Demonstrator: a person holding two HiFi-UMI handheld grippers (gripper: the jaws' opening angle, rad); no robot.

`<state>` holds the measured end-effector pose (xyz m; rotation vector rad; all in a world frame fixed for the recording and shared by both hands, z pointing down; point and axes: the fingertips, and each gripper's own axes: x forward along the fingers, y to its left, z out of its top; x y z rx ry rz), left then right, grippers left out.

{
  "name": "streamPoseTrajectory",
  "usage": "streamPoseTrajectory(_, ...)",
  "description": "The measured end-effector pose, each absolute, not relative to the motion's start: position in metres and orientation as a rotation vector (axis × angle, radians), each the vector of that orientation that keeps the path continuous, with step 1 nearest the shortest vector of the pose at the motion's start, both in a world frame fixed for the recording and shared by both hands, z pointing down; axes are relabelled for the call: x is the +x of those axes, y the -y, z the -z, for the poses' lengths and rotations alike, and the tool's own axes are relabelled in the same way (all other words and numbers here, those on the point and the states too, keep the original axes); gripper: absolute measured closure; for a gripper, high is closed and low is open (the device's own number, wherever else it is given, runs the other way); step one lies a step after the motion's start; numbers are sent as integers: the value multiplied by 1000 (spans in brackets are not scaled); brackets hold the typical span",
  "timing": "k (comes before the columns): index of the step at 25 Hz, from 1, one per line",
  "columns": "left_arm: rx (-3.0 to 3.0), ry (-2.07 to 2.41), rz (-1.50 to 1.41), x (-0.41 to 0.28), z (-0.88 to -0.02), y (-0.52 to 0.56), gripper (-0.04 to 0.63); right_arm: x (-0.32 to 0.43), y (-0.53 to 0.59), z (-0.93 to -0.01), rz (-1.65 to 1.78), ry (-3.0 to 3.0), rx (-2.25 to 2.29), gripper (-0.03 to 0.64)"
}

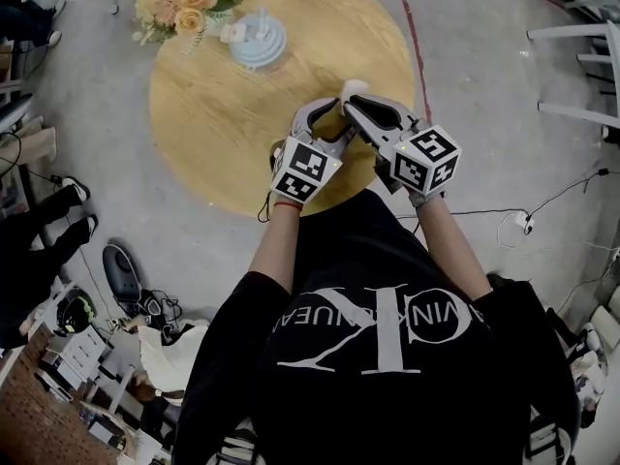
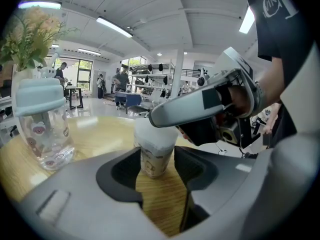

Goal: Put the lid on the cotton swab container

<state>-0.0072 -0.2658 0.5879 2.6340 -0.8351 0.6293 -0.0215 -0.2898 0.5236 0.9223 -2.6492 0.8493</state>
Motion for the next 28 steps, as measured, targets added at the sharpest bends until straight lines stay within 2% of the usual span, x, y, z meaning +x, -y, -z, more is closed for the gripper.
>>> streamPoseTrajectory(8,2638,831,-623,-7,-588,265,377,-25,292,-529,-722,2539,899,594)
streamPoseTrajectory(28,2627,824,-606,-7,-588,265,377,-32,293,-530,-745,2505,865,601)
